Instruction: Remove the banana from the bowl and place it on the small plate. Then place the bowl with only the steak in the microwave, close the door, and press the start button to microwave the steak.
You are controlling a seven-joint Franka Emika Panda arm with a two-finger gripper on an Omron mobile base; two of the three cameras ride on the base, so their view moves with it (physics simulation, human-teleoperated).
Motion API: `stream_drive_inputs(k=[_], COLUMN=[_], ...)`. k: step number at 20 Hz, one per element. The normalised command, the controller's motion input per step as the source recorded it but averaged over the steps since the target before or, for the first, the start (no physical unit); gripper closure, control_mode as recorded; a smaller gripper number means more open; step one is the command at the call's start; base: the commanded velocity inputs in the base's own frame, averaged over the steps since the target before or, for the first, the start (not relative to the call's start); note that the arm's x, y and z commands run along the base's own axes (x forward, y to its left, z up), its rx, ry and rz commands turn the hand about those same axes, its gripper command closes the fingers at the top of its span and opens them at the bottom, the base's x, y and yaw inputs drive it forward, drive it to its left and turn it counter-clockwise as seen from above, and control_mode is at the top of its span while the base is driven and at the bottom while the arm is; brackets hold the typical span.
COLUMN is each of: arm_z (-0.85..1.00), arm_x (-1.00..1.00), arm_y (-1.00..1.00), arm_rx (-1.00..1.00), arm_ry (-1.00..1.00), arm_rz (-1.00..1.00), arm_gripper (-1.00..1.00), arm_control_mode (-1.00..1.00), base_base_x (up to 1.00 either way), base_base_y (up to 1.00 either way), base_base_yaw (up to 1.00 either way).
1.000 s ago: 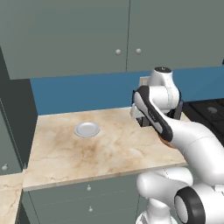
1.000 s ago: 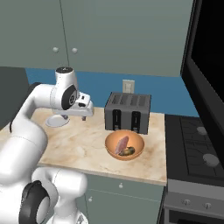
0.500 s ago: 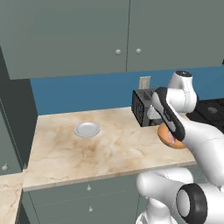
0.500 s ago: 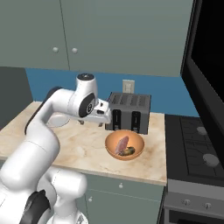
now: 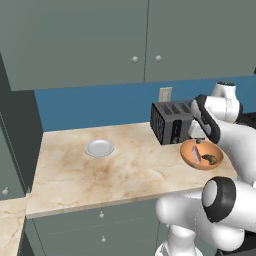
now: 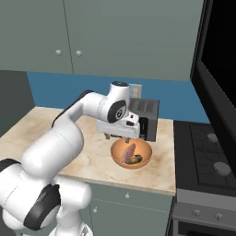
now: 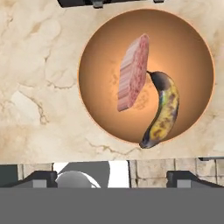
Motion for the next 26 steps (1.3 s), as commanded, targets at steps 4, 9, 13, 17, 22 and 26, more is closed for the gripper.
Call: stream_drive_inputs(k=[4,9,13,17,22,26], arm_z=[-0.35,-0.25,-0.22,-0.26,-0.38,-0.35], arm_x=[0.00,0.00,0.06,0.05,0.00,0.00], arm_y=[-0.57,-0.30,-0.04,0.00,0.00,0.00], arm_rx=[0.00,0.00,0.00,0.00,-0.01,-0.01], arm_ry=[0.19,0.12,0.09,0.05,0.00,0.00], arm_rz=[-0.01,0.00,0.00,0.00,0.00,0.00], arm_gripper=[-1.00,-1.00,-1.00,-1.00,-1.00,-1.00], arm_control_mode=[-1.00,-1.00,-1.00,-1.00,-1.00,-1.00], base_base_x=[0.00,0.00,0.00,0.00,0.00,0.00], base_base_y=[0.00,0.00,0.00,0.00,0.00,0.00], base_base_yaw=[0.00,0.00,0.00,0.00,0.00,0.00])
